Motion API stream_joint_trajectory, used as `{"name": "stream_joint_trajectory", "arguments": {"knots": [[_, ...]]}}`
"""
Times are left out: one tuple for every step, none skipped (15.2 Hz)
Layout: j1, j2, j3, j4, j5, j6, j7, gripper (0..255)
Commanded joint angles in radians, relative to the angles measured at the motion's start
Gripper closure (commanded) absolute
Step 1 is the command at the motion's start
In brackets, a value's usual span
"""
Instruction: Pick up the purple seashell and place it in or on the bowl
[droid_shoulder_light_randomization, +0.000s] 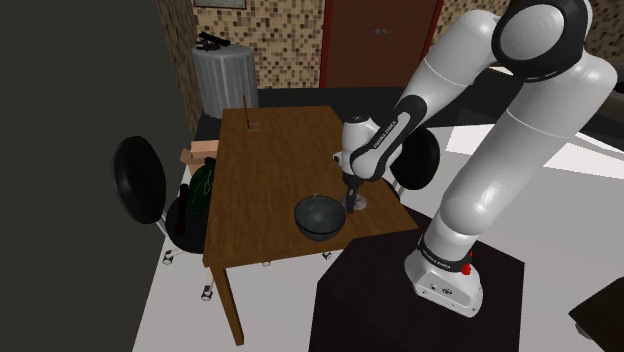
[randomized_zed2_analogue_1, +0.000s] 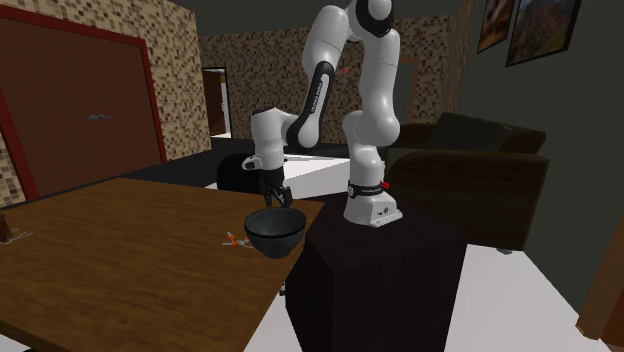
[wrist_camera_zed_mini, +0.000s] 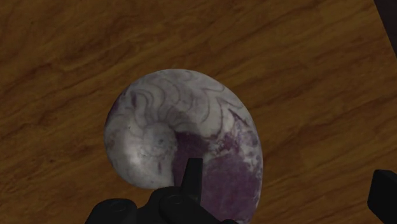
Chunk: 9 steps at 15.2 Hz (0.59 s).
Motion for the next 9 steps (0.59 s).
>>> {"name": "stream_joint_trajectory", "arguments": {"knots": [[0.0,0.001,0.0,0.0,0.0,0.001,0.0,0],[0.0,0.0,0.0,0.0,0.0,0.0,0.0,0],[0.0,0.001,0.0,0.0,0.0,0.001,0.0,0],[0.0,0.0,0.0,0.0,0.0,0.001,0.0,255],[0.0,0.0,0.0,0.0,0.0,0.001,0.0,255],[0.0,0.0,0.0,0.0,0.0,0.001,0.0,255],[0.0,0.0,0.0,0.0,0.0,0.001,0.0,255],[0.0,0.0,0.0,0.0,0.0,0.001,0.0,255],[0.0,0.0,0.0,0.0,0.0,0.001,0.0,255]]}}
